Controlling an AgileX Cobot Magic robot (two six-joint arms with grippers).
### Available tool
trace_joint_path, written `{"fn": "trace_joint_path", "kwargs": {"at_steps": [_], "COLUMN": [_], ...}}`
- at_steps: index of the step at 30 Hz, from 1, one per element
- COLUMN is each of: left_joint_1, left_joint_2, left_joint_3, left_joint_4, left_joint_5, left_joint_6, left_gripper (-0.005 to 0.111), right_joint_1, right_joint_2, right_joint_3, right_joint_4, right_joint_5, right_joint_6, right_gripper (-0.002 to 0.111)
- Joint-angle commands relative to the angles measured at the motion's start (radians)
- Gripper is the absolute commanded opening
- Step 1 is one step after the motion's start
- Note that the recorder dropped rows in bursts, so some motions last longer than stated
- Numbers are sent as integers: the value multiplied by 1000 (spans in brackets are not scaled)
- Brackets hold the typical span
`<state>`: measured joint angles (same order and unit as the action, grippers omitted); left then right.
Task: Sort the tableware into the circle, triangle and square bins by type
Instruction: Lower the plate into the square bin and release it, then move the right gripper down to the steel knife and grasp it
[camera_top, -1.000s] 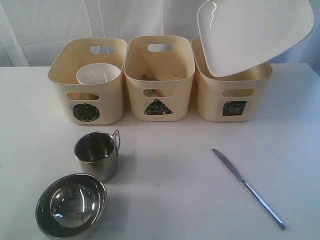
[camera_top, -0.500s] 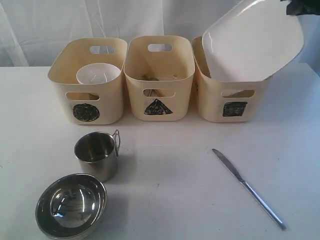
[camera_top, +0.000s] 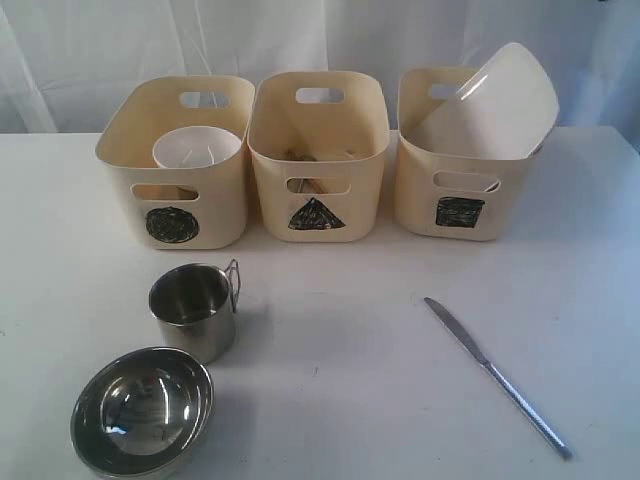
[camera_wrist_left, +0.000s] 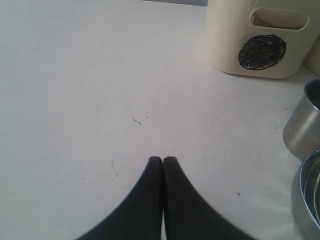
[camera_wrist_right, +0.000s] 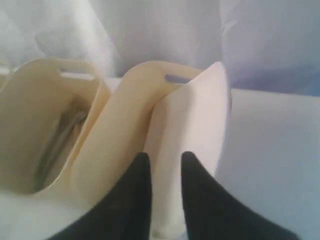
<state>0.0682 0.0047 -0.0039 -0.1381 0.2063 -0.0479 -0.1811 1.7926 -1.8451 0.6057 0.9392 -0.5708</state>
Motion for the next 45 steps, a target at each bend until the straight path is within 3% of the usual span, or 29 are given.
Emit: {"fn": "trace_joint_path", "kwargs": {"at_steps": [1,4,12,17,23,28,36,45], "left_joint_1": [-1,-1,-1,-1,-1,-1,-1,-1], "left_joint_2": [-5,-5,-5,-5,-5,-5,-5,-5], "left_joint_3": [4,4,4,4,4,4,4,4], "left_joint_4": [-3,-3,-3,-3,-3,-3,-3,-3], "left_joint_5": [-4,-4,-4,-4,-4,-4,-4,-4], "left_joint_6": [1,1,1,1,1,1,1,1], "left_gripper": [0,0,0,0,0,0,0,0], "right_joint_1": [-5,25,115,182,269,325,382,402], "right_joint_2": [-111,-169,-256,-275,-275,-275,-193,-87], "right_joint_3": [28,155,486,717,918,979,978,978], "right_joint_4": [-10,-5,-14,-121,-192,-204,-279,-403], "right_joint_5": [282,282,282,282,107,9,-76,-219], "right_joint_6": [47,92,-40,-80,-76,-102,-105,-73], "right_gripper": [0,0,0,0,0,4,42,43]}}
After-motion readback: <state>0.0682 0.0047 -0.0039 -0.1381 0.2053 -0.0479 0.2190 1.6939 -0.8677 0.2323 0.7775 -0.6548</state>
